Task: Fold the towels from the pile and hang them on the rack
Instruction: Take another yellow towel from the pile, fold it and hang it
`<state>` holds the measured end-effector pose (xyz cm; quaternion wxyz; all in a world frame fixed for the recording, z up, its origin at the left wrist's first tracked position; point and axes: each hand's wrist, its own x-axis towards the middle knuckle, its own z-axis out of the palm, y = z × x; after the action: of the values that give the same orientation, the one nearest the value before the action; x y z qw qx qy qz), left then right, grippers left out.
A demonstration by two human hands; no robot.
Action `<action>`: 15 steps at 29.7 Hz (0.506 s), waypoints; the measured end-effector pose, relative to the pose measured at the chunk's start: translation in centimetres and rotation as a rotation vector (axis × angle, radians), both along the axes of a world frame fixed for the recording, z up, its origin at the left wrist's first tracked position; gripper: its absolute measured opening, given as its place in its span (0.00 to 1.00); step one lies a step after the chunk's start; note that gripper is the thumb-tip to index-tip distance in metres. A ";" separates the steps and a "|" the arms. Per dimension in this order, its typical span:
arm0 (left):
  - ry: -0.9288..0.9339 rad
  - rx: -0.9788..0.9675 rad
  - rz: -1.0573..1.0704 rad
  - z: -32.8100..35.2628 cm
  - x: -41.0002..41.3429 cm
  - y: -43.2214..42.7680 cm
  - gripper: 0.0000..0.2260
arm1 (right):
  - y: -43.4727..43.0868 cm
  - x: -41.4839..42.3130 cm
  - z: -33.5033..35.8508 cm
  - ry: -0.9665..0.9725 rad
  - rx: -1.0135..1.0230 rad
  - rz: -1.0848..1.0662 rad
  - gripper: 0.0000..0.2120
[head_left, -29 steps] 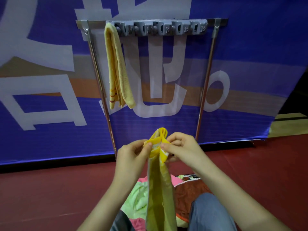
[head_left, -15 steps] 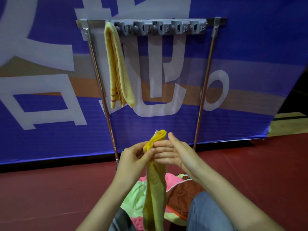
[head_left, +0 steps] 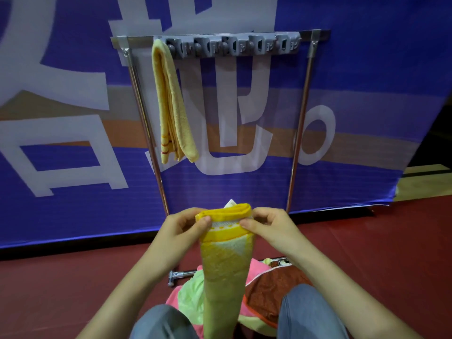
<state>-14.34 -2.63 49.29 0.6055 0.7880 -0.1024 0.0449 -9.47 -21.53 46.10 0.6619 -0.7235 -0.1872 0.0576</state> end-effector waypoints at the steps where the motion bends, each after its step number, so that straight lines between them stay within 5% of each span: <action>1: 0.025 0.005 -0.004 0.2 0.1 0.2 0.11 | 0.2 -0.1 0.0 -0.002 0.022 0.002 0.09; 5: 0.037 0.264 -0.043 2.1 0.8 0.6 0.21 | 1.3 -0.6 0.7 -0.029 0.041 0.073 0.09; 9: -0.003 0.449 -0.126 3.5 1.4 0.4 0.19 | 1.8 -0.8 1.1 -0.043 0.072 0.107 0.06; 15: -0.024 0.308 -0.011 3.6 0.8 0.1 0.19 | 0.9 -1.6 -2.8 0.168 0.023 0.203 0.09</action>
<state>-13.54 -2.50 52.90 0.4764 0.8704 -0.1195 0.0348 -11.09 -20.63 43.27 0.6741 -0.6860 -0.2042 0.1825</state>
